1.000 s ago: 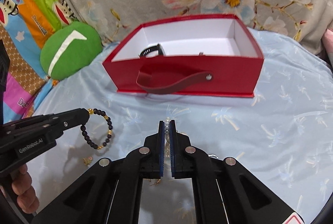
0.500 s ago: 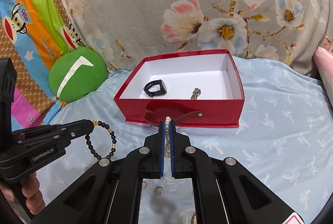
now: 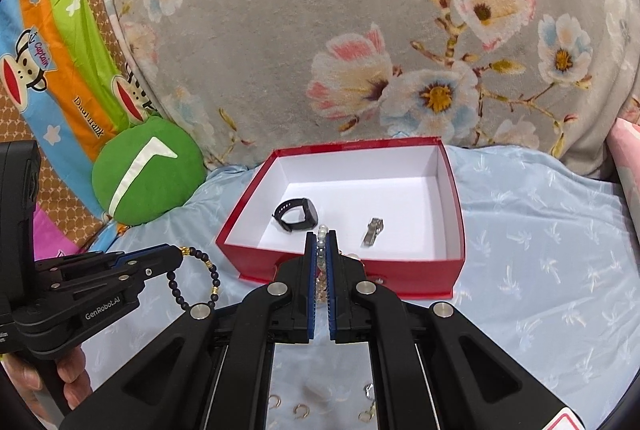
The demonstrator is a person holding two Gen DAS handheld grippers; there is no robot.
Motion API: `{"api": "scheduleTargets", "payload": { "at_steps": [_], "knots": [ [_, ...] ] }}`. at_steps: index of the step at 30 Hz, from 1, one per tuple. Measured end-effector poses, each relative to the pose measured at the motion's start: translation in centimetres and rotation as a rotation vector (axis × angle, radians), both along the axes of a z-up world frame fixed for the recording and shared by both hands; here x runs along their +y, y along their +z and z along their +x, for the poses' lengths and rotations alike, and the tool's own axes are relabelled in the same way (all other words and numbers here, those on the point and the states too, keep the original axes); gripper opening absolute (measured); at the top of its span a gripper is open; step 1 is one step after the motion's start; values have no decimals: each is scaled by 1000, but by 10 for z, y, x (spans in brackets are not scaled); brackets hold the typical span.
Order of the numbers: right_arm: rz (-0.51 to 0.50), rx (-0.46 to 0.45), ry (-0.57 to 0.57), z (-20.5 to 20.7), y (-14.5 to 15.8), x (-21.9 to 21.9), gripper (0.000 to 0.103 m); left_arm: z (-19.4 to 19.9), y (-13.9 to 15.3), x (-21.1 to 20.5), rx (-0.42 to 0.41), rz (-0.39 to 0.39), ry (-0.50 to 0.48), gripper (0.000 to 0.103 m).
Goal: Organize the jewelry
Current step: 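Carry the bead and pearl bracelets over the red box with both tools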
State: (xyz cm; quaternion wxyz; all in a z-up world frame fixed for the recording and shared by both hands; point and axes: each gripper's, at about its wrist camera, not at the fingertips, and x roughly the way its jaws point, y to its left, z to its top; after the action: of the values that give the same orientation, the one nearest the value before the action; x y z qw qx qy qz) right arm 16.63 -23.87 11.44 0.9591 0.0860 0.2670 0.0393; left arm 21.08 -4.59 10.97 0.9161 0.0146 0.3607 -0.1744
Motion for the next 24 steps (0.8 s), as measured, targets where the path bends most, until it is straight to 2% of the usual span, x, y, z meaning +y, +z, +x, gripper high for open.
{"api": "scheduleTargets", "payload": {
  "at_steps": [11,24],
  "knots": [
    [-39,-4,-8,53,13,-17,4,57,22,-8,-45,8,16,7],
    [-60,18,-24,125,15,-35,4,124,28,-40,-80,29,7,7]
  ]
}}
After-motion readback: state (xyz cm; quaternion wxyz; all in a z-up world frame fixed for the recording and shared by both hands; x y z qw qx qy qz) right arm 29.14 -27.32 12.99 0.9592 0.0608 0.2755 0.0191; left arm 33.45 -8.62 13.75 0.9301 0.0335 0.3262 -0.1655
